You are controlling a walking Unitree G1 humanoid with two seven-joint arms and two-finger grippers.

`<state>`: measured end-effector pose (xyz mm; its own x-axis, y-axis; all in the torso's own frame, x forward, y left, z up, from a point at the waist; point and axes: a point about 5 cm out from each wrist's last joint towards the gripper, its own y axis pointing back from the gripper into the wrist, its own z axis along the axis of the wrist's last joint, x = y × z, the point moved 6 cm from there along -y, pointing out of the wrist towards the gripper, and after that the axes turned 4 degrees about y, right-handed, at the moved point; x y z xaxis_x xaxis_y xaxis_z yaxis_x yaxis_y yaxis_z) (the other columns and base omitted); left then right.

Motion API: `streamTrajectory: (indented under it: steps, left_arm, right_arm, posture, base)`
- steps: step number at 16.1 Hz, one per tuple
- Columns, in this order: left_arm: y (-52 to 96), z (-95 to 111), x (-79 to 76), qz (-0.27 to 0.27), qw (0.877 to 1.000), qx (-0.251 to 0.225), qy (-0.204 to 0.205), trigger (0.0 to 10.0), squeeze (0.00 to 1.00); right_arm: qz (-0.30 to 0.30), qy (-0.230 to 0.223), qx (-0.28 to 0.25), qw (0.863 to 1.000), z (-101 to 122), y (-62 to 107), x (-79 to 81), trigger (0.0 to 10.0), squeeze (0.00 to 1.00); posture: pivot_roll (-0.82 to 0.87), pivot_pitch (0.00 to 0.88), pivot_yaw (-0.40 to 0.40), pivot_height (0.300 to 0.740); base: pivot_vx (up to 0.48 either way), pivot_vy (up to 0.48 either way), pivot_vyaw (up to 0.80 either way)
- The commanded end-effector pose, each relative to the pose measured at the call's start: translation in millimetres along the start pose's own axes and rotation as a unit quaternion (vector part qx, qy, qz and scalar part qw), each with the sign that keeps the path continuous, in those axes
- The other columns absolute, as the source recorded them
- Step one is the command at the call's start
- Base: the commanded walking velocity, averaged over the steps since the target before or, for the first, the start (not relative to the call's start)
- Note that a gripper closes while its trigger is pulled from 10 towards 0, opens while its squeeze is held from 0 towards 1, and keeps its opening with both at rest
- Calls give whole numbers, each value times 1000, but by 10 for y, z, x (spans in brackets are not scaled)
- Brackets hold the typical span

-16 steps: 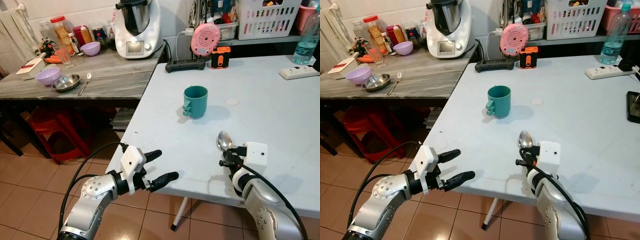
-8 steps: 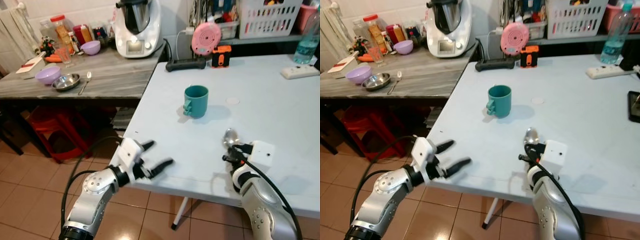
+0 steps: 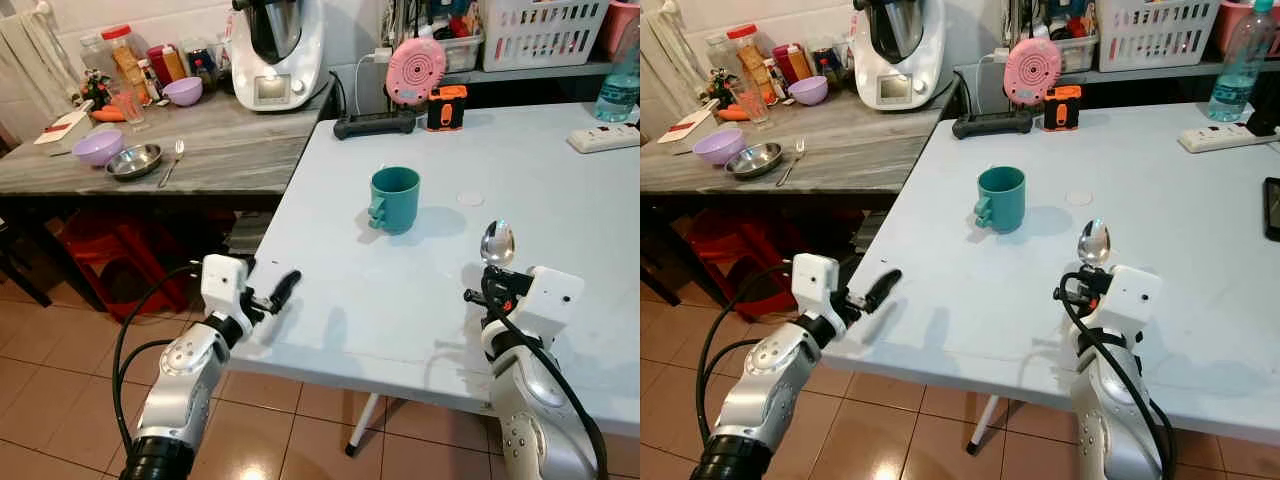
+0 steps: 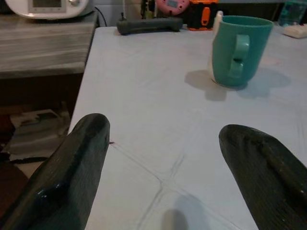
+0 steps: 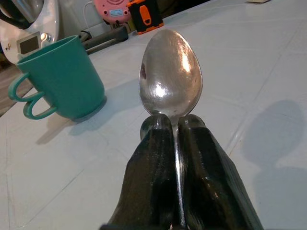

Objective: Setting the table

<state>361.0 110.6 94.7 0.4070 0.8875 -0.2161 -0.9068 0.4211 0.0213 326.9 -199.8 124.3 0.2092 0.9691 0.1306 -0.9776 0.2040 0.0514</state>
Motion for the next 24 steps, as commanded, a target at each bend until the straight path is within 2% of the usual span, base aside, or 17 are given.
streamTrajectory:
  steps: [1,5,18,24]
  left_arm:
    - [1,51,104,18,1000,-5,3,10000,0]
    - [-18,68,150,28,1000,-8,5,10000,0]
    - [-82,101,142,26,1000,-15,6,10000,0]
    - [-29,-7,198,42,999,-3,2,10000,0]
  right_arm:
    - [11,-4,-12,1000,57,-17,96,10000,0]
    - [15,-1,-17,1000,66,-42,108,10000,0]
    - [22,-6,-25,999,41,-39,145,10000,0]
    - [21,-2,-16,1000,-69,-13,127,10000,0]
  posture:
    - [-148,0,173,740]
    - [-149,0,172,740]
    - [-149,0,188,740]
    - [-144,0,184,740]
  base:
    - [0,0,0]
    - [0,335,-520]
    - [0,409,0]
    - [0,444,0]
